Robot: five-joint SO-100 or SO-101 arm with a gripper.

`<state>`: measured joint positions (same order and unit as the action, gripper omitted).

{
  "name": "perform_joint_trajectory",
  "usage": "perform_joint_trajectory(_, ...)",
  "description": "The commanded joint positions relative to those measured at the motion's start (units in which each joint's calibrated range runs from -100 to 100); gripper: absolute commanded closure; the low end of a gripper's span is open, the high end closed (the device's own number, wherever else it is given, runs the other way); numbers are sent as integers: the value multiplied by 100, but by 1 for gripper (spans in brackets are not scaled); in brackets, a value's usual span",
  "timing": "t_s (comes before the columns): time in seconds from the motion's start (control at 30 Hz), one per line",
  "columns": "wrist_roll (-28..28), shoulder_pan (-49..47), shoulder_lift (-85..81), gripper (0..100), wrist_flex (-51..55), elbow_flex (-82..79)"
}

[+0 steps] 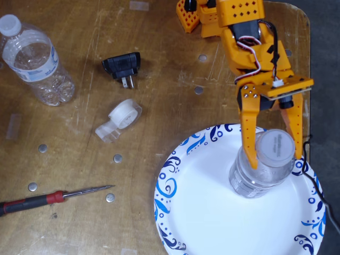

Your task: Move the bottles to the plate

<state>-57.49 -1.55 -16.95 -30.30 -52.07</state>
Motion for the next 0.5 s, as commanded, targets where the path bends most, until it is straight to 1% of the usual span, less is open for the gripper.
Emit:
perform_joint_trajectory(0.0, -21, -44, -25, 87, -8, 27)
perform_joint_trajectory(0.07, -47, -55, -25, 85, 1, 45)
perform_joint_trajectory(0.2, -67, -249, -25, 68, -25, 144)
perform_joint_trajectory(0.27, -67, -346, -25, 61, -86, 180)
perform_joint_trajectory(0.33, -62, -379, -76, 56, -95, 252)
perform_joint_trajectory(0.47, -21, -390, -84, 51, -95, 378)
